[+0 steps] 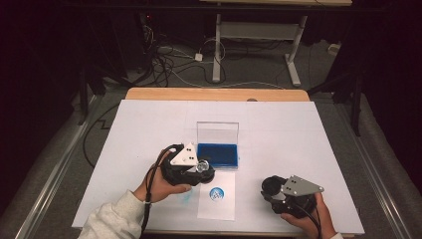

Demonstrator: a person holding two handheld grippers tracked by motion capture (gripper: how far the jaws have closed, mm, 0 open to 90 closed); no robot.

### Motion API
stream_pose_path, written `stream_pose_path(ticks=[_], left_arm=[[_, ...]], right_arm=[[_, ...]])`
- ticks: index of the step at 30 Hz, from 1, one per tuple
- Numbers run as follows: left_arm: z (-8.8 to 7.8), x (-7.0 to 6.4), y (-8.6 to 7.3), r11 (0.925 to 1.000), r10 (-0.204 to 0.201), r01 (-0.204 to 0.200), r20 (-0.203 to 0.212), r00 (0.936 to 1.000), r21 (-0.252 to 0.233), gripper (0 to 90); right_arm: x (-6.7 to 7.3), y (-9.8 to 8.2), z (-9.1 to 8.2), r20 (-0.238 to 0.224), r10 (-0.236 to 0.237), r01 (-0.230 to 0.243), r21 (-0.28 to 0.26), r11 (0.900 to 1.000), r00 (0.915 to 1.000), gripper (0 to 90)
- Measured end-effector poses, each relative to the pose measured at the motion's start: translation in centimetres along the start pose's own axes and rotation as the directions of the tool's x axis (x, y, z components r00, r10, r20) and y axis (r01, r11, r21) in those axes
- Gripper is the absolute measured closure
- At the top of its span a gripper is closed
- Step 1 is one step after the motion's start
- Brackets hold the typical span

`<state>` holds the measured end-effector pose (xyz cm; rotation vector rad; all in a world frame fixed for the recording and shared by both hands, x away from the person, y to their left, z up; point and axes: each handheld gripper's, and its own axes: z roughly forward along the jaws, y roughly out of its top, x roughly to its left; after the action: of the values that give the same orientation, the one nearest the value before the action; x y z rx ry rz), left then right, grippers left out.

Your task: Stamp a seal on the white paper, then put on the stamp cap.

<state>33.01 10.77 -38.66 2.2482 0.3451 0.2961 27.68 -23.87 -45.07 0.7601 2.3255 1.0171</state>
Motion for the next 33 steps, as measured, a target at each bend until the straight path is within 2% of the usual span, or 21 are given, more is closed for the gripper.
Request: stream_pose_path(ticks=[12, 21, 33], left_arm=[[-0.9, 0.3, -0.4, 0.9995, -0.021, 0.020, -0.007, 0.9998, -0.024, 54.5], [-1.4, 0.6, -0.8, 0.9991, -0.034, 0.034, -0.030, 0.9989, -0.027, 54.5], [-1.9, 0.9, -1.2, 0.9981, -0.045, 0.043, -0.043, 0.9981, -0.043, 54.5]], right_arm=[[0.0, 0.3, 0.5, -0.011, -0.004, 0.004, 0.000, 1.000, 0.9999, 38.5], [-0.1, 0.4, 0.8, -0.018, -0.008, 0.008, 0.000, 1.000, 0.9998, 38.5], [0.1, 1.4, 2.0, -0.051, -0.028, 0.028, -0.008, 1.000, 0.9983, 38.5]])
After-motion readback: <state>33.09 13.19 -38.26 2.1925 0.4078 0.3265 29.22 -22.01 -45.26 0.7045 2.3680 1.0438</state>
